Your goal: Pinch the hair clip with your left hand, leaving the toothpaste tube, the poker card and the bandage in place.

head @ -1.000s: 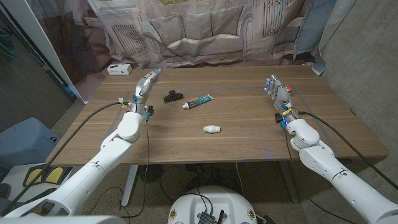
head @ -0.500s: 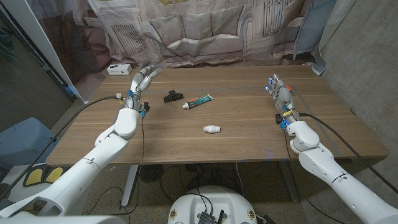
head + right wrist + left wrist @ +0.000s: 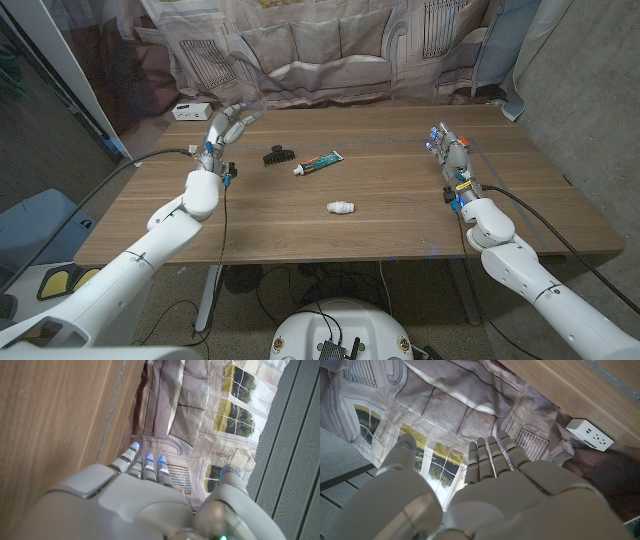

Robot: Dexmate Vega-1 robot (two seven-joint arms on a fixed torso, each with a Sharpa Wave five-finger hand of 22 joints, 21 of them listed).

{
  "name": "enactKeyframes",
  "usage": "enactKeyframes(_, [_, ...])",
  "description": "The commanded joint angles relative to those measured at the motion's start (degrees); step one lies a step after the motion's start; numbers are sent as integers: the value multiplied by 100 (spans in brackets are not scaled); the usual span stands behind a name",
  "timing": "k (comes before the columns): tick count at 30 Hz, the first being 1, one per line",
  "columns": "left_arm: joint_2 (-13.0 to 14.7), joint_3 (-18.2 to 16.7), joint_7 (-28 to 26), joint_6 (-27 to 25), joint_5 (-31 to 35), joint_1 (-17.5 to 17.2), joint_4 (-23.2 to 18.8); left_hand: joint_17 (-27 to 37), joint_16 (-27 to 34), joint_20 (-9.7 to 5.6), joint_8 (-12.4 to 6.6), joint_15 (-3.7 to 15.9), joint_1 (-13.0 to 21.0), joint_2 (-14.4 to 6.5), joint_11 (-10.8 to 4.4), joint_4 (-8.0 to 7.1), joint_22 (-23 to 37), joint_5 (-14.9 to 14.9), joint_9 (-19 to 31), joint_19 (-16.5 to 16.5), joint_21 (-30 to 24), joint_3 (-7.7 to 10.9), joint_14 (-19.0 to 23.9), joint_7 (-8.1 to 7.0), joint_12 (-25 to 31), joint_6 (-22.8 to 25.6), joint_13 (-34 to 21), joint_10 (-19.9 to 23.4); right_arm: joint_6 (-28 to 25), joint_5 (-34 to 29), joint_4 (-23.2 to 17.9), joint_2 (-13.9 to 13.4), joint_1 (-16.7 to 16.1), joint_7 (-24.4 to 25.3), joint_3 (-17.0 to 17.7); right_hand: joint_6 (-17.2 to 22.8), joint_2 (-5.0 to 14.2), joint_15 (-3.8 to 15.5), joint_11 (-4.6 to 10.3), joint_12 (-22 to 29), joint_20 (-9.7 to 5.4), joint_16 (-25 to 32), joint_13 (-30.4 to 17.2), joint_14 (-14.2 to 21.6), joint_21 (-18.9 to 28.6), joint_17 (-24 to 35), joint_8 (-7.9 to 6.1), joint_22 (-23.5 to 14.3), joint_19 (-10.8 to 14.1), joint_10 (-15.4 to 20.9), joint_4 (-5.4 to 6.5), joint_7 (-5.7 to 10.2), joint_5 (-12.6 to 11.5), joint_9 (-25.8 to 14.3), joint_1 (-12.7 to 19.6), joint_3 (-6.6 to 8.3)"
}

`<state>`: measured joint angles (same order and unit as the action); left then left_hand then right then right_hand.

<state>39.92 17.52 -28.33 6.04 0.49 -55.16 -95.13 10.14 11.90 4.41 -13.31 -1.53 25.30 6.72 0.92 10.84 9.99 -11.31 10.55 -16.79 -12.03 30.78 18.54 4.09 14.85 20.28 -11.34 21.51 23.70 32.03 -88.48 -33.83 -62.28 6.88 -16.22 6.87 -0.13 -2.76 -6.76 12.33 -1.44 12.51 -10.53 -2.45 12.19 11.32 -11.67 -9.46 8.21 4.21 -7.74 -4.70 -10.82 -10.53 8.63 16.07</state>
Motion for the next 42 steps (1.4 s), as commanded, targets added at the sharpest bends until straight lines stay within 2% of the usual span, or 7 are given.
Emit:
enactKeyframes(1, [283, 143, -40, -949, 520, 57, -497, 1, -21, 47, -42, 3, 135, 2, -20, -14, 15, -21, 6, -19, 22, 55, 77, -32, 35, 66, -24, 76, 72, 21, -10, 35, -90, 4, 20, 56, 21, -23, -23, 3, 11, 15, -18, 35, 8, 17, -28, -28, 53, 31, -15, 18, 6, -19, 65, 6])
enactKeyframes(15, [506, 442, 228, -1783, 956, 369, -764, -3, -72, 40, 19, 90, 527, 66, -88, -13, 11, -56, 9, 9, 58, 81, 45, -89, -19, 5, -27, 50, 162, 9, -9, 71, -186, 61, 56, 54, 38, -65, -38, -19, 59, -6, -21, 25, 12, 20, -7, -29, 144, 30, -15, 29, 9, -20, 88, 3])
enactKeyframes(20, [626, 554, 511, -2113, 1020, 511, -871, -3, -87, 45, 43, 85, 628, 80, -87, -21, 11, -62, 10, 22, 67, 82, 21, -93, -43, -32, -28, 17, 163, -20, -40, 54, -212, 82, 69, 57, 42, -54, -39, -22, 59, -9, -21, 26, 8, 20, -5, -29, 151, 32, -15, 27, 9, -20, 92, 2])
enactKeyframes(32, [971, 995, 1557, -3192, 1213, 1073, -1224, -5, -147, 83, 107, 74, 832, 95, -70, -68, 11, -65, 12, 165, 119, 54, -144, -67, -109, -106, -32, -72, 112, -7, -132, 41, -283, 145, 104, 65, 52, -63, -31, -30, 54, -13, -22, 36, -5, 21, 0, -29, 161, 35, -18, 21, 10, -20, 108, 2])
enactKeyframes(42, [1084, 1300, 2026, -3572, 1369, 1410, -1320, -5, -148, 87, 124, 83, 873, 104, -104, -94, 11, -63, 13, 227, 133, 24, -178, -91, -117, -106, -34, -64, 114, 28, -151, 49, -342, 175, 145, 74, 59, -62, -39, -35, 57, -19, -23, 37, -18, 23, 4, -30, 162, 43, -17, 28, 13, -21, 118, 0])
